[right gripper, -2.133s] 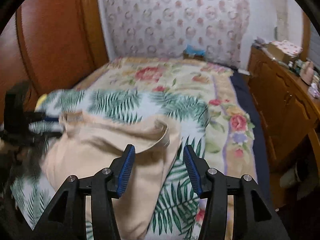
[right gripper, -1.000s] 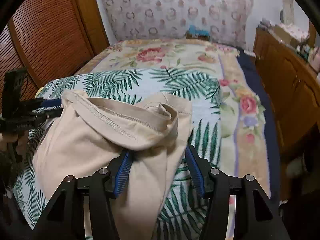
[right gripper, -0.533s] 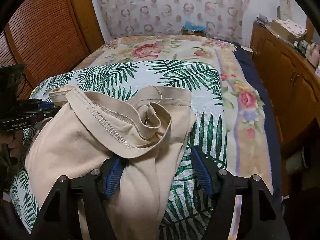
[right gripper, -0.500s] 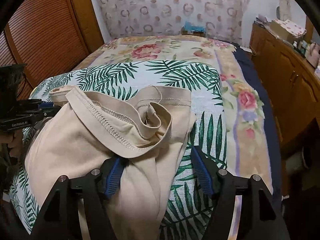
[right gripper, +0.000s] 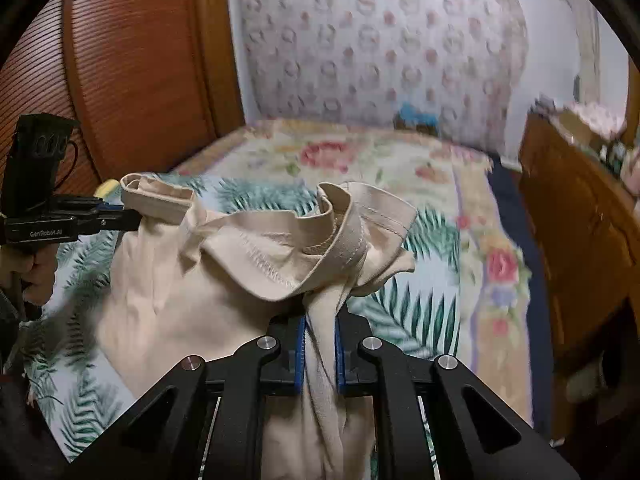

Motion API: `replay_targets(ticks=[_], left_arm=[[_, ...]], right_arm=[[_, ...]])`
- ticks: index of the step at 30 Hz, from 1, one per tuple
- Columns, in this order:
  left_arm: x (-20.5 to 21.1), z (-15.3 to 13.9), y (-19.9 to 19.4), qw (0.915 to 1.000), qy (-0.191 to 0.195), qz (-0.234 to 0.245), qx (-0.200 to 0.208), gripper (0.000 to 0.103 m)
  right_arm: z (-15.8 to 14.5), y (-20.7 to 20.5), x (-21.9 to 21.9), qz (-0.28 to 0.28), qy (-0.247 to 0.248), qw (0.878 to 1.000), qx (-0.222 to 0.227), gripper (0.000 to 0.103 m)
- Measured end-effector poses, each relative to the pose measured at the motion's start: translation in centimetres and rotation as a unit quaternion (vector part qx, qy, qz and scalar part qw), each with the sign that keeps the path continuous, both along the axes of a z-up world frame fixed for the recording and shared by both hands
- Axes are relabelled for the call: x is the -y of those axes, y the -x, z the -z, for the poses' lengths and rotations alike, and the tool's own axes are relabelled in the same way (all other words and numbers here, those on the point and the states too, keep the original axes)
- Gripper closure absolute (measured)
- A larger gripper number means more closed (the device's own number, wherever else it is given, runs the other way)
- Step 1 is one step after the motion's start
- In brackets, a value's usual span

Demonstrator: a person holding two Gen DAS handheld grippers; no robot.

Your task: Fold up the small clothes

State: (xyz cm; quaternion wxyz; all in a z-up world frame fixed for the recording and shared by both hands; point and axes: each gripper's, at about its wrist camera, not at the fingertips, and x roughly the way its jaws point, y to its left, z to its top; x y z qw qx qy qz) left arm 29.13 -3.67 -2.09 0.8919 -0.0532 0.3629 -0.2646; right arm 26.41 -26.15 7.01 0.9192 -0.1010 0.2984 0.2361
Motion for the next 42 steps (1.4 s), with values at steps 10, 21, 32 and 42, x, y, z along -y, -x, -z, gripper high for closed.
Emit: replay_targets(ticks=[10, 21, 32, 42], left_arm=[[-9.6, -3.8, 7.0, 0.9936, 0.019, -0.089, 0.066, 0.093], [-23.4, 0.0, 9.7, 0.97, 0.021, -0.235, 0.06, 0.093], [-31.8, 6.7, 8.4, 0.9468, 0.042, -0.319, 0.007, 0.093], [-33.5, 9.0, 9.8, 0.9347, 0.043, -0.352, -0.017, 0.093]], right_arm=[[-4.9, 3.7, -8.9, -0.074, -0.001, 0.994, 0.075, 0.093], [-5.1, -1.5, -27.6, -0.19, 0.033, 0.977, 0.092, 0.093], [-1.1, -10.4, -43.3, -0.254, 0.106, 0.957, 0.088, 0.093], [0.4, -18.2, -47.5, -0.295, 0.122, 0.946, 0.052, 0.092]])
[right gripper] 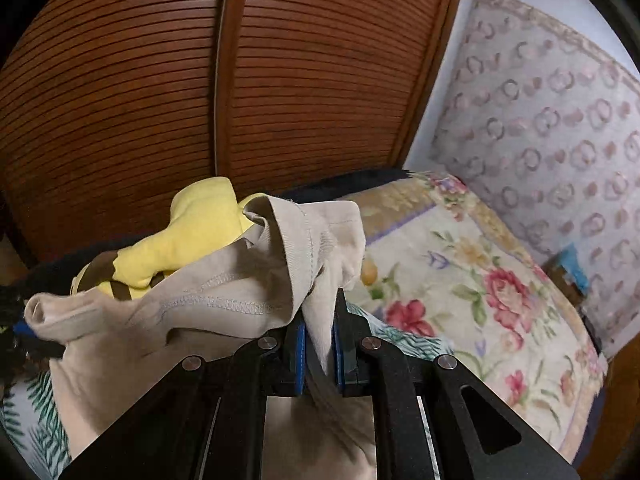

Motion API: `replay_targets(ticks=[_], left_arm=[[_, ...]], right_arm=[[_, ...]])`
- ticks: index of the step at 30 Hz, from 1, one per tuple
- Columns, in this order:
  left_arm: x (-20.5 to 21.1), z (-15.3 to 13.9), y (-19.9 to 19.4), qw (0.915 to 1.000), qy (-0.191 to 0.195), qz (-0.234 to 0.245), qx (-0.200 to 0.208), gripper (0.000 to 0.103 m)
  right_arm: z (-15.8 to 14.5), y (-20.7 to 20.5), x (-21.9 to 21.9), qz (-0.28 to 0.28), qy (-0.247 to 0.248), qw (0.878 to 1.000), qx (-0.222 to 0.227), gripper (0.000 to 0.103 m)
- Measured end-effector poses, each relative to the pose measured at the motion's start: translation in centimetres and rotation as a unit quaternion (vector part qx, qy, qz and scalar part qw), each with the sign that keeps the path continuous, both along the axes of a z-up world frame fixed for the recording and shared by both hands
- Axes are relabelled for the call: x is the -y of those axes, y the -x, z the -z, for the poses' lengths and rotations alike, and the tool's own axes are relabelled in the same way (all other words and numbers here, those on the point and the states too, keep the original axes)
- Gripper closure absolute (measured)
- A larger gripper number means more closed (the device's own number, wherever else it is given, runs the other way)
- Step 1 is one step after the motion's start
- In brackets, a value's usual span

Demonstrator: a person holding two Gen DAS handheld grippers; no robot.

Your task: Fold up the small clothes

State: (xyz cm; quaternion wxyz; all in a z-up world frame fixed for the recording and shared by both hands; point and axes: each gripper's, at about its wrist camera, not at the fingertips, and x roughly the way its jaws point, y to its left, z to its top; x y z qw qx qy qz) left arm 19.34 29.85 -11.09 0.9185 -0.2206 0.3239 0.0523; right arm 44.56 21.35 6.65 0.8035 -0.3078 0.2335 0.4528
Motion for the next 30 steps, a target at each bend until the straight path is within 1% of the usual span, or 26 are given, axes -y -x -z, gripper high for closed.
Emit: replay_targets(ticks=[3, 5, 7, 9, 11, 12, 13, 15, 17, 19, 22, 23, 25, 27, 30], left_arm=[[0.1, 0.0, 0.3, 1.0, -0.003, -0.006, -0.004, 0.093], [0.2, 0.0, 0.4, 0.9999, -0.007, -0.006, -0.004, 0.093], [0.2, 0.0, 0.6, 0.9999, -0.014, -0.008, -0.006, 0.093], [0.1, 0.1, 0.8, 0.9998, -0.012, -0.011, -0.008, 0.093], [-0.1, 0.0, 1.0, 0.9998, -0.008, -0.013, -0.008, 0.093], [-0.1, 0.0, 1.1, 0.9998, -0.009, -0.011, -0.011, 0.093], [0.0, -0.1, 1.1, 0.9997, -0.016, -0.009, -0.014, 0.093], [0.2, -0.2, 1.2, 0.9995, -0.025, -0.008, -0.017, 0.093], [0.3, -0.1, 1.3, 0.9993, -0.03, -0.006, -0.022, 0.093], [0.3, 0.0, 1.4, 0.9991, -0.031, -0.003, -0.026, 0.093], [0.4, 0.0, 1.5, 0.9989, -0.038, 0.0, -0.029, 0.093], [0.3, 0.1, 1.4, 0.9988, -0.037, 0.001, -0.031, 0.093], [0.3, 0.1, 1.3, 0.9987, -0.039, 0.001, -0.032, 0.093], [0.4, 0.1, 1.3, 0.9985, -0.042, 0.001, -0.034, 0.093], [0.5, 0.1, 1.2, 0.9982, -0.047, 0.002, -0.037, 0.093]], right_arm=[[0.2, -0.8, -0.4, -0.005, -0.005, 1.0, -0.01, 0.092], [1.1, -1.3, -1.5, -0.008, -0.011, 1.0, -0.017, 0.092], [1.4, -1.3, -1.7, -0.009, -0.013, 1.0, -0.014, 0.092], [1.9, -1.2, -1.6, -0.007, -0.016, 1.0, -0.015, 0.091], [1.8, -1.3, -1.1, 0.003, -0.027, 0.999, -0.025, 0.085], [1.4, -1.6, -0.6, 0.009, -0.034, 0.999, -0.034, 0.078], [1.2, -1.6, -0.2, 0.018, -0.041, 0.998, -0.036, 0.068], [0.0, -2.1, 1.7, 0.039, -0.06, 0.996, -0.047, 0.059], [-0.8, -2.5, 3.9, 0.058, -0.076, 0.994, -0.061, 0.057], [-1.0, -2.4, 6.2, 0.079, -0.082, 0.991, -0.075, 0.049], [0.0, -2.6, 9.1, 0.115, -0.08, 0.982, -0.125, 0.041], [0.7, -2.6, 9.9, 0.126, -0.076, 0.978, -0.148, 0.04], [1.8, -2.2, 11.0, 0.142, -0.07, 0.972, -0.174, 0.04], [2.3, -1.6, 11.9, 0.147, -0.075, 0.967, -0.195, 0.04], [2.8, -1.1, 13.1, 0.163, -0.091, 0.954, -0.236, 0.036]])
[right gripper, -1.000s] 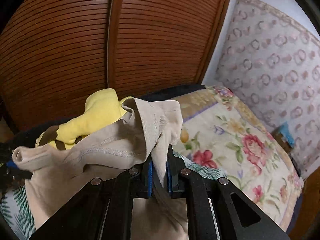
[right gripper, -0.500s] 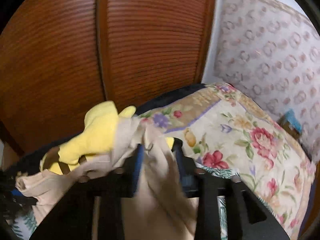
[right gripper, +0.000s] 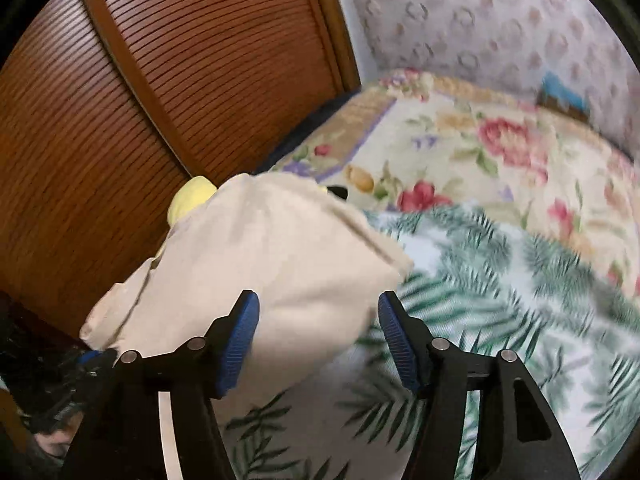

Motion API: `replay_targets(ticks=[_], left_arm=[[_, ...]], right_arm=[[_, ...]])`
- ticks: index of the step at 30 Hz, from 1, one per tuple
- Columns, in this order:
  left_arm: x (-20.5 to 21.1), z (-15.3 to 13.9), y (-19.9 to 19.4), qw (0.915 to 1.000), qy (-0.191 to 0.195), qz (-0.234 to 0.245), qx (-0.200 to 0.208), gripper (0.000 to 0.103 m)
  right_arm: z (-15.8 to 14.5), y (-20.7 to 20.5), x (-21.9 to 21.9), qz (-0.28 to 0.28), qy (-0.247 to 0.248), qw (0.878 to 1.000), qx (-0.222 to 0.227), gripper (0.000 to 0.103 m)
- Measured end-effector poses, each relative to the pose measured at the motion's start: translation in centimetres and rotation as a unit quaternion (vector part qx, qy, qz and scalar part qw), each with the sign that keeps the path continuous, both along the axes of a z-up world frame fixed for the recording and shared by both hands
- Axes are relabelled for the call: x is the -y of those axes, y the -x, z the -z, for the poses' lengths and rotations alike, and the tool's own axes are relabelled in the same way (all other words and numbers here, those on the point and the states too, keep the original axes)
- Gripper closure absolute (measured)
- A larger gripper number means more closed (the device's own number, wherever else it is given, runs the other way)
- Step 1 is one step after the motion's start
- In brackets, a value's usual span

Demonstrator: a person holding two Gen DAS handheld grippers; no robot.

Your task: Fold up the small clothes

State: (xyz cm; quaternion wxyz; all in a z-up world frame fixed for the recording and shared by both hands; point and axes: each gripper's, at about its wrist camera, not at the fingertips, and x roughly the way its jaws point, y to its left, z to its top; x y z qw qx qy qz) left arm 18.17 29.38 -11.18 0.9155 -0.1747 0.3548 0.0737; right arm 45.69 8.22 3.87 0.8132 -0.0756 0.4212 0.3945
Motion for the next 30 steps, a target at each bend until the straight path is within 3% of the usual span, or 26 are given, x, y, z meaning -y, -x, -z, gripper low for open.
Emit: replay_targets(ticks=[10, 14, 17, 18, 19, 21, 25, 27, 30], left_arm=[[0.1, 0.1, -0.2, 0.9999, 0.0, 0.007, -0.008, 0.093], [0.0, 0.2, -0.3, 0.9999, 0.002, 0.01, -0.011, 0.093], [0.1, 0.2, -0.3, 0.9999, 0.0, 0.013, -0.011, 0.093], [0.1, 0.2, -0.3, 0.9998, 0.0, 0.014, -0.011, 0.093], [0.0, 0.2, -0.3, 0.9999, 0.001, 0.014, -0.01, 0.093], [0.0, 0.2, -0.2, 0.9999, 0.001, 0.013, -0.009, 0.093], [0.3, 0.0, 0.0, 0.9999, -0.003, 0.012, -0.002, 0.093], [0.3, 0.2, -0.1, 0.9999, 0.0, 0.012, -0.006, 0.093], [0.2, 0.3, -0.1, 0.9999, 0.005, 0.007, -0.01, 0.093]], right_arm=[[1.9, -4.3, 0.5, 0.024, -0.06, 0.993, -0.101, 0.029], [2.3, -6.5, -0.1, 0.03, -0.095, 0.987, -0.129, 0.029], [2.8, -7.2, -1.2, 0.032, -0.093, 0.987, -0.129, 0.029], [2.9, -7.3, -1.5, 0.031, -0.093, 0.987, -0.128, 0.038], [3.0, -7.5, -1.8, 0.033, -0.097, 0.987, -0.125, 0.068], [3.1, -7.6, -2.8, 0.022, -0.097, 0.988, -0.118, 0.092], [1.4, -6.7, -3.5, -0.018, -0.118, 0.991, -0.055, 0.095], [0.4, -6.4, -3.2, -0.01, -0.121, 0.992, -0.025, 0.096], [0.9, -7.0, -3.0, 0.016, -0.073, 0.997, 0.007, 0.094]])
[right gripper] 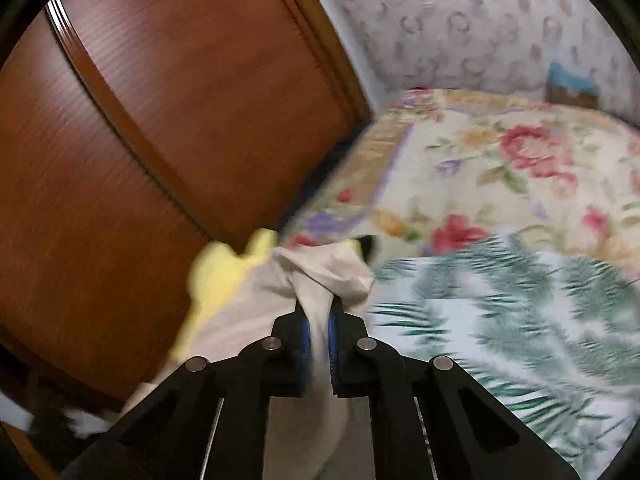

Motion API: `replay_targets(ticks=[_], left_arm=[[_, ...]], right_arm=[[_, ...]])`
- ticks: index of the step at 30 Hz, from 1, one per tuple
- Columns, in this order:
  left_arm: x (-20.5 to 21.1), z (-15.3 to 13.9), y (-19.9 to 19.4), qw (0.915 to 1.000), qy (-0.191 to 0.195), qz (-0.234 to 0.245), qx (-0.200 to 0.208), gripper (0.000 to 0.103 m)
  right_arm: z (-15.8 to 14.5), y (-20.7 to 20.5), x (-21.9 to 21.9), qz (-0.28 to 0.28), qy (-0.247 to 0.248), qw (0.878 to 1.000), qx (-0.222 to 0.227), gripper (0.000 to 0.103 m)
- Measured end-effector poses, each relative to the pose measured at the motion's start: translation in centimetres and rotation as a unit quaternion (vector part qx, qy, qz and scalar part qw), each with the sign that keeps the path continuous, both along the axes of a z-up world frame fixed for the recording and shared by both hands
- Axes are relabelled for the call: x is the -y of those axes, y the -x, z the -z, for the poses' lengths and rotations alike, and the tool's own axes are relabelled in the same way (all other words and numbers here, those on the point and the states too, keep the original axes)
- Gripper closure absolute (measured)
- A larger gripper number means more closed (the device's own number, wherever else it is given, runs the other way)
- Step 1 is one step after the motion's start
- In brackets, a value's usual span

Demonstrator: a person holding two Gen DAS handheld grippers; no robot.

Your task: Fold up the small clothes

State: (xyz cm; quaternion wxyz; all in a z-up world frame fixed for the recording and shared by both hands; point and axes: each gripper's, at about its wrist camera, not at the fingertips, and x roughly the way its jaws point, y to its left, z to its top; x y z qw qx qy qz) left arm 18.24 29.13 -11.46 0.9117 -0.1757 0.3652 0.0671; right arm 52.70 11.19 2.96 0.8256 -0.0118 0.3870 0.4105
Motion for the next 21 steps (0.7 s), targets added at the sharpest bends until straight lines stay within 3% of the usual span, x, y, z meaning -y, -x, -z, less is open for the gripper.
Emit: replay_targets(ticks=[2, 6, 7, 9, 11, 14, 16, 21], left_arm=[[0.1, -0.4, 0.3, 0.9999, -0.01, -0.001, 0.002, 0.086], [0.1, -1.9, 1.6, 0.9988, -0.037, -0.017, 0.029, 0.068], [0.2, -2.4, 1.8, 0.9982, -0.042, -0.02, 0.037, 0.06], [0.3, -3.1, 1.7, 0.9973, -0.05, -0.017, 0.05, 0.058], [0.6, -3.7, 0.8, 0.9971, -0.051, -0.01, 0.056, 0.049], [1.1, -4.1, -1.1, 0.9966, -0.061, -0.002, 0.056, 0.049], [1.8, -3.8, -2.5, 0.9963, -0.071, 0.009, 0.047, 0.049], [2.6, -3.0, -4.3, 0.9953, -0.089, 0.023, 0.028, 0.049]], right_arm=[[1.1, 0.1, -0.1, 0.0, 0.048, 0.999, 0.023, 0.09], [1.8, 2.1, -0.3, -0.003, 0.091, 0.992, 0.087, 0.084], [1.7, 2.8, -0.5, -0.006, 0.096, 0.99, 0.104, 0.075], [1.5, 4.5, -0.9, -0.004, 0.1, 0.986, 0.131, 0.063], [1.4, 6.0, -1.0, -0.014, 0.086, 0.984, 0.153, 0.062], [1.2, 8.3, -1.1, -0.026, 0.064, 0.98, 0.186, 0.062], [2.2, 8.7, -1.4, -0.059, 0.052, 0.981, 0.178, 0.062], [5.9, 7.9, -2.8, -0.077, 0.093, 0.981, 0.154, 0.061]])
